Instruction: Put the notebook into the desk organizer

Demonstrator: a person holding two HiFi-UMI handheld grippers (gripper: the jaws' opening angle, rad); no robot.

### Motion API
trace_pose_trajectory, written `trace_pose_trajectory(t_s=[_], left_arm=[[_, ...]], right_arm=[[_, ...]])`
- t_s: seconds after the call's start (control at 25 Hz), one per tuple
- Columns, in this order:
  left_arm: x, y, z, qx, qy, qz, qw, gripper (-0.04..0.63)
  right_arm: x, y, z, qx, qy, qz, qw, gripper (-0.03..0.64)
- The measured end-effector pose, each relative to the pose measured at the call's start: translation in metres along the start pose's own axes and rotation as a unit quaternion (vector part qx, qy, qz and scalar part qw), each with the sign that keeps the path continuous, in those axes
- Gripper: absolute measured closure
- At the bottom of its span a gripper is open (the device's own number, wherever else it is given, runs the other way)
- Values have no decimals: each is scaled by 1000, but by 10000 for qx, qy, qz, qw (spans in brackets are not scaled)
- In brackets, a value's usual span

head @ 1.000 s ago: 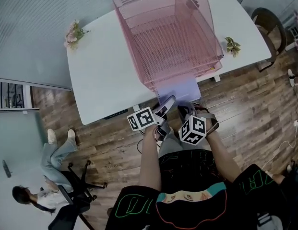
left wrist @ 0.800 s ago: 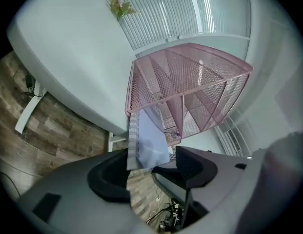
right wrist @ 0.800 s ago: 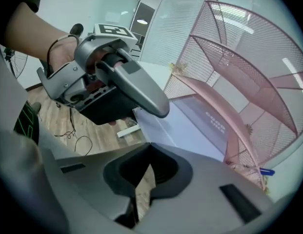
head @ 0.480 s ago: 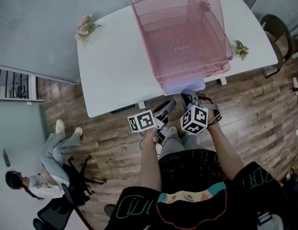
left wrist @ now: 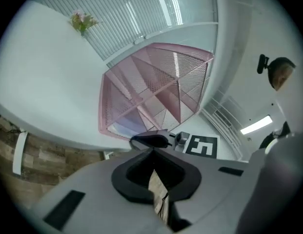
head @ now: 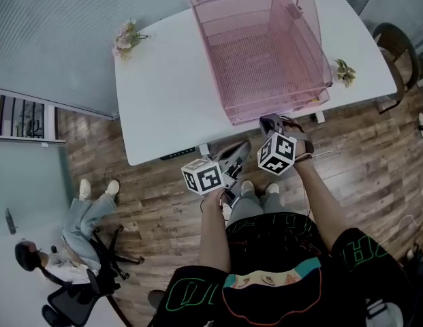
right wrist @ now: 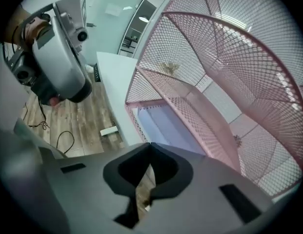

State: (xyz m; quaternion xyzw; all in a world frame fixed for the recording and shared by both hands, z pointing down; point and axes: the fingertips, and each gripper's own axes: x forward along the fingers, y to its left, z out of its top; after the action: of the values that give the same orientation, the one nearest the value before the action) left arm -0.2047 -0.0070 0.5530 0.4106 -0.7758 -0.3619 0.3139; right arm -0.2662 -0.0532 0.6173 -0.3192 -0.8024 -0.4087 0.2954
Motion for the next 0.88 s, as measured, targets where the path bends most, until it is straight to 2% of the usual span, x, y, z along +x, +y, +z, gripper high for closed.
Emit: trace_pose_trajectory(t_s=[0.12,0.32,0.44,0.6,0.76,0.88], left_arm=[[2,-15,12,419,-155,-141,9989,601],[6,-41,32,1199,-249,-127,9924,600],[11,-58,40,1489,-268,-197,9883,600],[14,-78,53,1770,-518,-197,9826,600],[16,-103,68,2171,-750,-209,9730,600],[16,-136,74,2547,-844,-614,9614,600]], right_arm=[[-9,-6,3,326,-155,-70,9993,613],[-32,-18,3,868,-368,-113,9955,614],[-47,-22,7,1187,-612,58,9910,614],[-73,-32,17,1518,-989,113,9834,614],[-104,-50,31,1782,-1453,16,9732,614],[-130,-64,40,2053,-1901,-81,9600,614]])
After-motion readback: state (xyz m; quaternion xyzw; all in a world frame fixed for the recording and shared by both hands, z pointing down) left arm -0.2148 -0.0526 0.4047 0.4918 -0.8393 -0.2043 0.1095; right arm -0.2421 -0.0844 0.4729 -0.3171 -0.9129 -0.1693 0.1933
